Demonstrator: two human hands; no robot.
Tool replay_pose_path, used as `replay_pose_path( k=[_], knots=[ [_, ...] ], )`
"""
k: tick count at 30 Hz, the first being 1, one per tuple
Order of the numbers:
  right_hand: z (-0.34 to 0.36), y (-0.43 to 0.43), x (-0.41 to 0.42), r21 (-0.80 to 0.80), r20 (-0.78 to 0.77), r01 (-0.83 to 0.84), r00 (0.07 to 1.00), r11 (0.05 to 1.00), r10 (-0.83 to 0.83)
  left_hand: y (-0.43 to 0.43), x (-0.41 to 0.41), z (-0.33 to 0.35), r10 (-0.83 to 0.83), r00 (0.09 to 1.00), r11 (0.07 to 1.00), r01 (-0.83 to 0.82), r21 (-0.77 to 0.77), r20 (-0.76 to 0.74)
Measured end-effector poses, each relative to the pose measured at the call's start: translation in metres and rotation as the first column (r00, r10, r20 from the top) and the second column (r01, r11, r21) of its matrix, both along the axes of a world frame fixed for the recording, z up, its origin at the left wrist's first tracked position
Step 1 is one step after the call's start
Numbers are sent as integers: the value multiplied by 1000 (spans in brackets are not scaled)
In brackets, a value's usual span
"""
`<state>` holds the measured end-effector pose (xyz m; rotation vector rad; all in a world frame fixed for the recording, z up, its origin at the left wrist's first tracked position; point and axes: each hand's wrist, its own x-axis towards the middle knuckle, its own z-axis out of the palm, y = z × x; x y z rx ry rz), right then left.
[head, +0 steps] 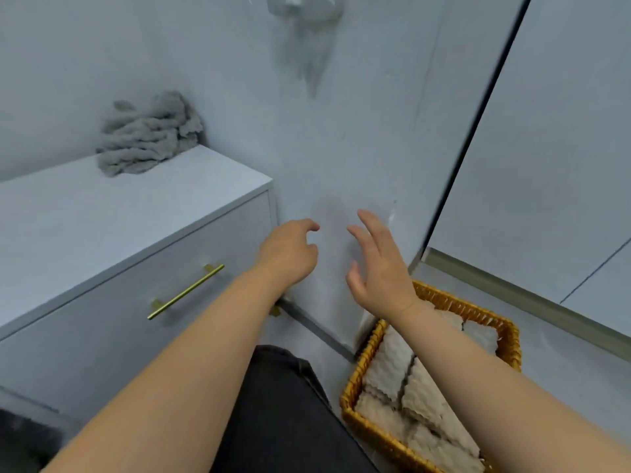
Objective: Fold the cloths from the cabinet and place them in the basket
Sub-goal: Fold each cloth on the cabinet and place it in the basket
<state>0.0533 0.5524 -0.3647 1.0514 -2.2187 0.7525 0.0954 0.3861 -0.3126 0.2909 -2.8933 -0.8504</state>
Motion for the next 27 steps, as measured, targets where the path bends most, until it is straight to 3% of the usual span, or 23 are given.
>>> replay_pose_path(
  k=[5, 9, 14, 16, 21, 24, 27],
  knots=[
    [27, -69, -5, 60, 56, -38, 998, 997, 35, -62, 21, 24, 99, 987, 993, -106, -54, -128],
    [49, -143, -2, 78, 177, -83, 982, 993, 68, -121, 39, 30, 261, 946, 945, -291, -150, -194],
    [66, -221, -3, 172, 281, -172, 952, 970, 119, -202, 57, 24, 442, 897, 890, -439, -125, -2],
    [70, -233, -4, 195, 356, -180, 929, 964, 101, -218, 64, 18, 433, 897, 895, -415, -166, 90],
    [68, -290, -19, 167, 610, -158, 792, 973, 24, -263, 68, 11, 465, 882, 862, -433, -263, 73],
    [64, -329, -34, 260, 563, -43, 818, 965, -115, -291, 54, 8, 502, 864, 835, -475, -279, 30],
    [58, -356, -46, 409, 401, 45, 889, 911, -224, -311, 40, 4, 503, 864, 826, -479, -298, 6]
  ],
)
